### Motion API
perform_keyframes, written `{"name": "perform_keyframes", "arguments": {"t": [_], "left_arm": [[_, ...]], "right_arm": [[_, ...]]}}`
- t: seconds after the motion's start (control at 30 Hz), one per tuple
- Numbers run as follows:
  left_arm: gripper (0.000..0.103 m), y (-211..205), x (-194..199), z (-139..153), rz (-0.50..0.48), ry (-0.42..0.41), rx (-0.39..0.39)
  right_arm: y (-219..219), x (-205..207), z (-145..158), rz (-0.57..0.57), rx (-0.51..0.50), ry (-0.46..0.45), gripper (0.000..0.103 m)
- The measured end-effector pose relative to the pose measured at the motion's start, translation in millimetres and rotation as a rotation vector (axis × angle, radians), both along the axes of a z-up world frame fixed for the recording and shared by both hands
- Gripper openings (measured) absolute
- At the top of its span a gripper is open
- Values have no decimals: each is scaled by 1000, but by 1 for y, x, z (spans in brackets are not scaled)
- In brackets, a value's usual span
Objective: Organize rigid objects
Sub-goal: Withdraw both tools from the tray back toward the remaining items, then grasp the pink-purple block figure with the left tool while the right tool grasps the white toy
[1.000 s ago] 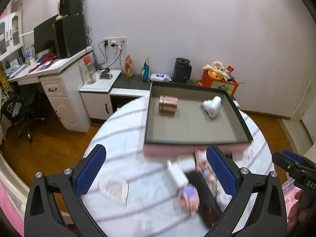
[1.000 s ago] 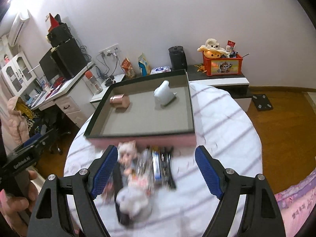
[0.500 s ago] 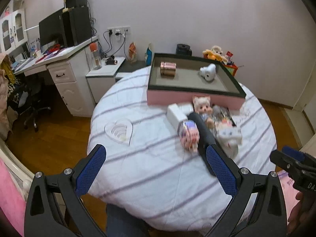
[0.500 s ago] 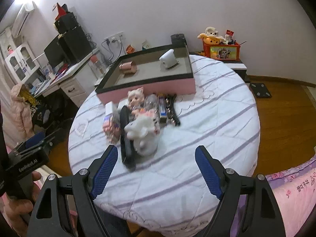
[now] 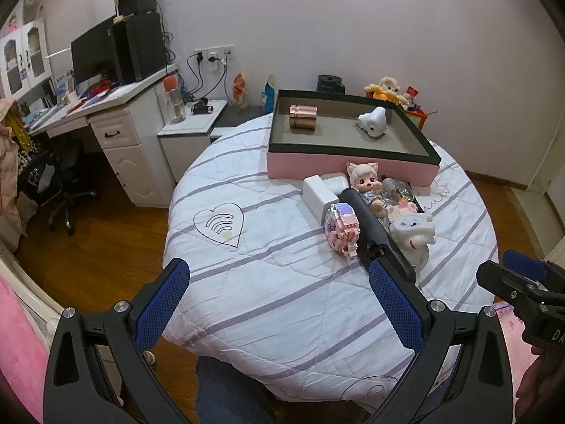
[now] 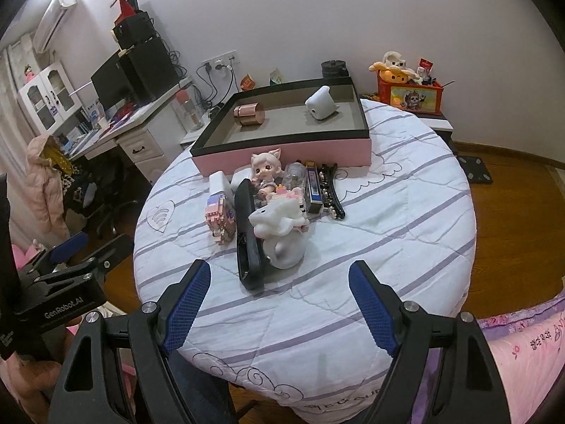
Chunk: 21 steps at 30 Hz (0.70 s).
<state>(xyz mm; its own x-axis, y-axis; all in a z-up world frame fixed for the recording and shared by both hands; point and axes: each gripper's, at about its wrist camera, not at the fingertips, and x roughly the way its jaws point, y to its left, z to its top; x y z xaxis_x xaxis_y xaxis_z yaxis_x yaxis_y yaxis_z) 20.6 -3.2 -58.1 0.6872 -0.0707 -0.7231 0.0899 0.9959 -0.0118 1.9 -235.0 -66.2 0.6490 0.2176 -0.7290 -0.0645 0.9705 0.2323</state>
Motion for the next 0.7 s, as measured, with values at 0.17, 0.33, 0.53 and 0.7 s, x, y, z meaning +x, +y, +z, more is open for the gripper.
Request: {"name": "perform_keyframes", "arguments": {"t": [0.17,0.33,0.53,0.7], "left_arm": [[103,-5,9,-9,-6,18,-1],[103,-14,24,-22,-20,52,-15],[103,-25,42,-38,-29,80,-17],[103,-33,59,-51,-23,99,-13]], "right_arm": [[3,6,-6,5,-2,16,82],[5,17,-20,10,-2,47,82],[2,33,-37,7,5,84,82],[1,47,-49,10,7,97,82]]}}
